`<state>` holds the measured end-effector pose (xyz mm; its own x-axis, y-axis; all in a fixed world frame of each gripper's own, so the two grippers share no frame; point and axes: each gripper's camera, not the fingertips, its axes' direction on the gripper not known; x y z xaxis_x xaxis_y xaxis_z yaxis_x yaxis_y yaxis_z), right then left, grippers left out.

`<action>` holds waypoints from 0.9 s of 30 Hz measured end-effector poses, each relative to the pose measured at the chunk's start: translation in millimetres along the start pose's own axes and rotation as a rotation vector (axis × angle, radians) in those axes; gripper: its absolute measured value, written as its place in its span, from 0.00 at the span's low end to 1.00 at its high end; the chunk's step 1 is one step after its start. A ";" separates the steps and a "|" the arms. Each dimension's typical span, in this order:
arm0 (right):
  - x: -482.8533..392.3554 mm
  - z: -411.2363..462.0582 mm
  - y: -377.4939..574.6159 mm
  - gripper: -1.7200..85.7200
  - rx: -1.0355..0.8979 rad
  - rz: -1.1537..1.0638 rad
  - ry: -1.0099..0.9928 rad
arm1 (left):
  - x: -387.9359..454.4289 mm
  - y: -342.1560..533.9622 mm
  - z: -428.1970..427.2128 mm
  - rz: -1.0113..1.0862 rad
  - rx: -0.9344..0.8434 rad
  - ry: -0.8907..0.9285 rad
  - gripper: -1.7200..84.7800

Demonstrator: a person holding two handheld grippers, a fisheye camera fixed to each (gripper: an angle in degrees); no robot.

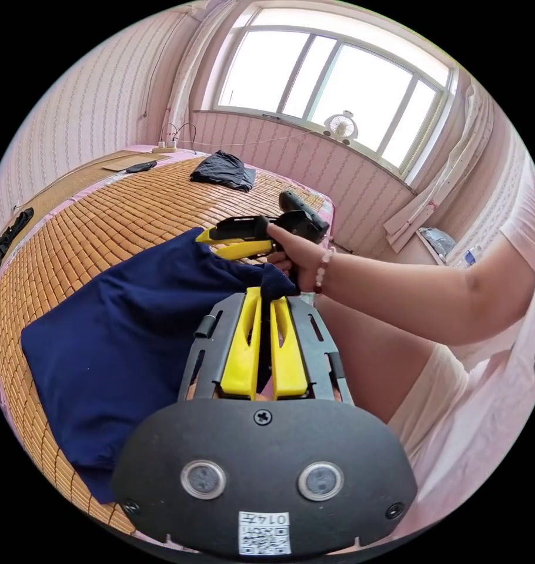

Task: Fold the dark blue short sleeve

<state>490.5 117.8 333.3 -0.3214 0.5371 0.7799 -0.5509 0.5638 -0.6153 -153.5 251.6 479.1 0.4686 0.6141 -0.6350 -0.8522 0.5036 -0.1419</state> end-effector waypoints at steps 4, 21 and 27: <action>0.9 -22.2 25.8 0.06 0.036 0.068 0.029 | 25.1 22.2 -33.3 0.026 -0.038 0.010 0.01; -140.6 -58.9 101.3 0.03 -0.044 -0.179 0.232 | 45.2 79.2 -127.2 -0.238 0.167 0.092 0.01; -189.5 61.3 63.7 0.04 -0.160 -0.238 0.257 | -14.4 106.5 -156.9 -0.484 0.230 -0.099 0.02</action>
<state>469.2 13.4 153.3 0.0161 0.5074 0.8616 -0.4529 0.7719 -0.4461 -287.5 201.1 354.0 0.8241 0.3279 -0.4619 -0.4660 0.8561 -0.2237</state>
